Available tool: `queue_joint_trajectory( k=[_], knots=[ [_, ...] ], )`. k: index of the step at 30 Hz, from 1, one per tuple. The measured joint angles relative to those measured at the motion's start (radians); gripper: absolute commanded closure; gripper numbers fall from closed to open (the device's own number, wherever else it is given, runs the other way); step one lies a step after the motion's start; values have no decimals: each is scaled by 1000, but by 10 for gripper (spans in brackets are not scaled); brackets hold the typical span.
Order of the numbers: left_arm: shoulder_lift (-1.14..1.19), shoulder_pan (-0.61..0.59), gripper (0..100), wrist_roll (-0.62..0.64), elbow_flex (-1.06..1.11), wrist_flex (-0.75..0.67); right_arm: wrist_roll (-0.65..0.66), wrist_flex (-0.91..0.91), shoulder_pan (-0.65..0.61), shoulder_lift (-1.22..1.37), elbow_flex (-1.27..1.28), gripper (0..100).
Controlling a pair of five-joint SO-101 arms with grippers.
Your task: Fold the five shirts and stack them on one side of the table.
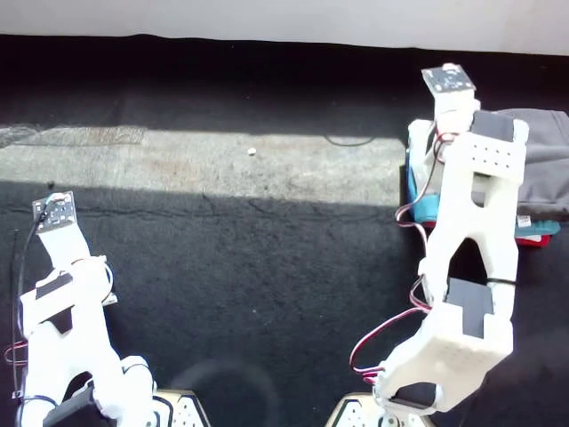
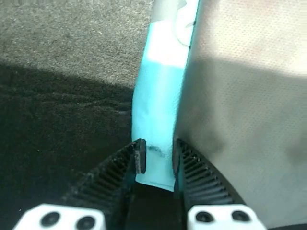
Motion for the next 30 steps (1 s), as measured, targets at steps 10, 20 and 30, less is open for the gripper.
queue_joint_trajectory(
  k=[10, 20, 30],
  knots=[
    [0, 0, 990, 0, 0, 0, 0, 29, 20, -44, 2, 896],
    [0, 0, 990, 0, 0, 0, 11, 68, 20, -170, -5, 891],
    [0, 0, 990, 0, 0, 0, 34, -126, 54, -170, 193, 816]
  ],
)
